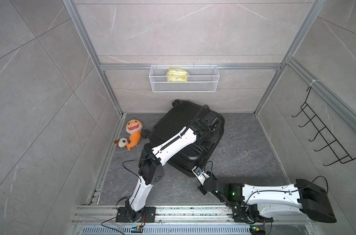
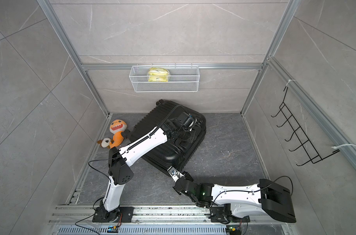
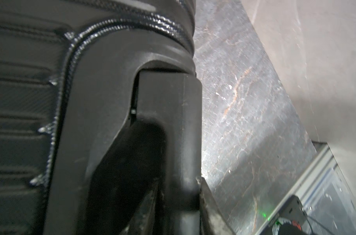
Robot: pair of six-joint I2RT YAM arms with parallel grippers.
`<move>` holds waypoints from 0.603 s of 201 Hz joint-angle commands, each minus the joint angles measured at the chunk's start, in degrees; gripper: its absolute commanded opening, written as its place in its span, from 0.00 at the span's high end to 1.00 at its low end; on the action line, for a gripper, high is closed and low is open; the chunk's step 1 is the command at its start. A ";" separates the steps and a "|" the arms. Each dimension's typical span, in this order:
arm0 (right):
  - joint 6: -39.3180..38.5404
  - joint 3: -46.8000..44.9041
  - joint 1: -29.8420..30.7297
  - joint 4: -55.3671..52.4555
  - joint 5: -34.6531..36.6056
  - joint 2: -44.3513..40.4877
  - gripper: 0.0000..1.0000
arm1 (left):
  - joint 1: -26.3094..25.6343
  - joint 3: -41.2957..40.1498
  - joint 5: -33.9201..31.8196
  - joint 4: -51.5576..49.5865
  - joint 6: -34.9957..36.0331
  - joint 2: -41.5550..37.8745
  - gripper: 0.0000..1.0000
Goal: Close the suitcase zippers
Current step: Zip the zipper on the suitcase.
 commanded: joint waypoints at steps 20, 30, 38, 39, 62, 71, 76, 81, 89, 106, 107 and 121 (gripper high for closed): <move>-1.39 1.63 3.30 5.17 -15.38 0.07 1.00 | 2.99 4.91 -10.15 19.25 -15.20 0.80 1.00; -1.39 1.57 3.31 5.25 -15.05 0.15 1.00 | 3.00 4.93 -10.57 19.74 -17.14 1.07 1.00; -1.08 1.54 3.30 5.29 -13.97 0.28 1.00 | 2.99 4.97 -10.79 20.11 -18.42 1.39 1.00; -1.08 1.54 3.30 5.29 -13.97 0.28 1.00 | 2.99 4.95 -10.74 20.20 -18.54 1.41 1.00; 0.22 2.23 3.30 3.38 -9.83 1.64 1.00 | 2.89 5.56 -11.22 22.36 -21.09 2.67 1.00; 0.92 2.57 3.28 2.76 -8.44 2.14 1.00 | 2.78 6.10 -11.79 22.91 -22.38 3.28 1.00; 1.14 2.60 3.31 2.79 -8.05 2.37 1.00 | 2.74 6.52 -12.28 23.15 -23.19 3.69 1.00; 1.30 2.66 3.25 2.99 -7.76 2.63 1.00 | 2.60 7.00 -12.80 23.38 -24.00 4.08 1.00; 1.66 2.80 3.29 3.26 -7.23 3.17 1.00 | 2.48 7.45 -13.58 24.05 -25.11 4.68 1.00; 1.83 3.17 3.30 4.63 -7.44 4.39 1.00 | 1.97 8.63 -15.54 25.54 -27.43 6.08 1.00; 1.85 3.15 3.26 4.72 -7.45 4.48 1.00 | 1.87 8.71 -15.62 25.64 -27.62 6.12 1.00; 1.88 3.22 3.22 6.22 -7.88 5.40 1.00 | 1.53 8.93 -16.23 27.74 -29.97 7.00 1.00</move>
